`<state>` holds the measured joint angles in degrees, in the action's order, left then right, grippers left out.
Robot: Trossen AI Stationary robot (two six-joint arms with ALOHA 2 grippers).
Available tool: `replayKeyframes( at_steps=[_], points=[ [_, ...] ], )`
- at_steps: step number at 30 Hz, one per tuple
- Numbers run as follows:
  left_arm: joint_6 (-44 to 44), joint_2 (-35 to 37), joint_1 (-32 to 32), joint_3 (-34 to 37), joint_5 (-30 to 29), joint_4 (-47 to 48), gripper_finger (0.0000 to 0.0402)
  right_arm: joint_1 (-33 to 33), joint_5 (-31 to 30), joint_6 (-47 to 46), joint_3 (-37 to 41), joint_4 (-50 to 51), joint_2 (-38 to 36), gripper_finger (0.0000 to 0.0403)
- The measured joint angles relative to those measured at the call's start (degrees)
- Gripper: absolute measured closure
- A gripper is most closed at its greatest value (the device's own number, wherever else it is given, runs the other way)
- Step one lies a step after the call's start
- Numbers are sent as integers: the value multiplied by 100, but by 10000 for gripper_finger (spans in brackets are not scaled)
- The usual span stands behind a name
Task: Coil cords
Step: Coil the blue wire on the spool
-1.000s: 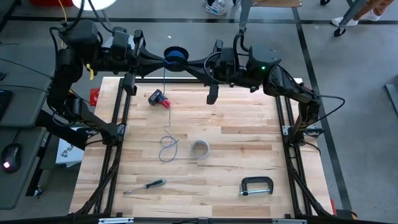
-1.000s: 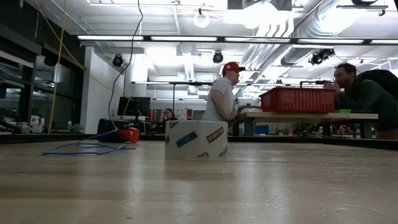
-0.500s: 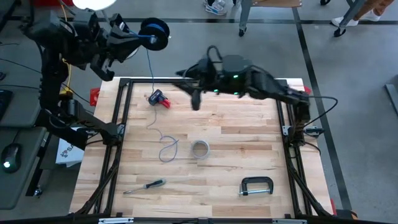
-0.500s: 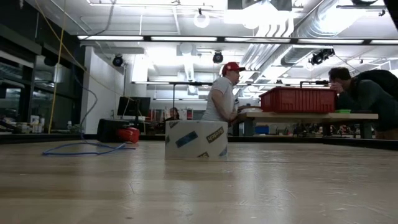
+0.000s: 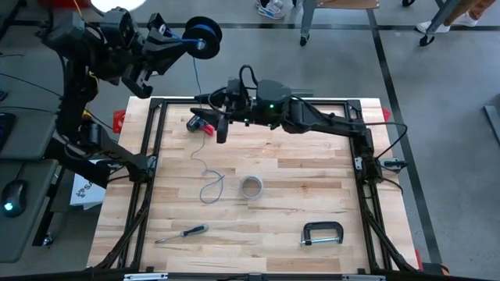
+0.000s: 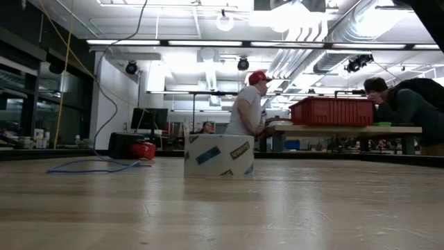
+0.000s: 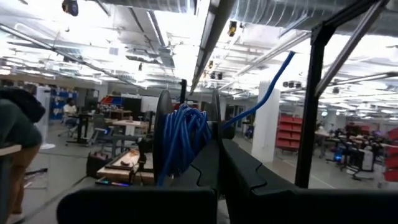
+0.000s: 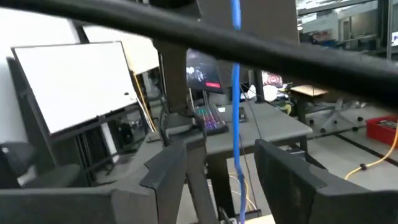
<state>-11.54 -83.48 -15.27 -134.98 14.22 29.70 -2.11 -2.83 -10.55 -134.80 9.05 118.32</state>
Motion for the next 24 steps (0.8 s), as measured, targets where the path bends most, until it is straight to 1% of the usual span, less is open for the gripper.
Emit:
replayKeyframes(
  at_steps=[4,10,12,13,16,17,21,24],
  points=[
    [-27,-9,0,0,37,-45,401,0,-2,51,0,54,10,224],
    [9,19,-4,0,37,-47,401,2,-1,165,0,169,-68,265],
    [10,23,-4,0,39,-46,401,0,-1,184,0,205,-68,290],
    [16,24,-4,0,39,-41,401,0,0,188,0,247,-68,308],
    [155,41,-5,0,18,6,401,29,-11,198,0,363,-70,380],
    [188,49,-13,0,-21,40,401,51,-26,232,0,381,-69,390],
    [267,151,-97,0,-163,197,401,140,-79,280,-13,636,-120,400],
    [115,276,-227,0,-281,547,401,214,-79,387,-13,1110,-255,400]
  ],
)
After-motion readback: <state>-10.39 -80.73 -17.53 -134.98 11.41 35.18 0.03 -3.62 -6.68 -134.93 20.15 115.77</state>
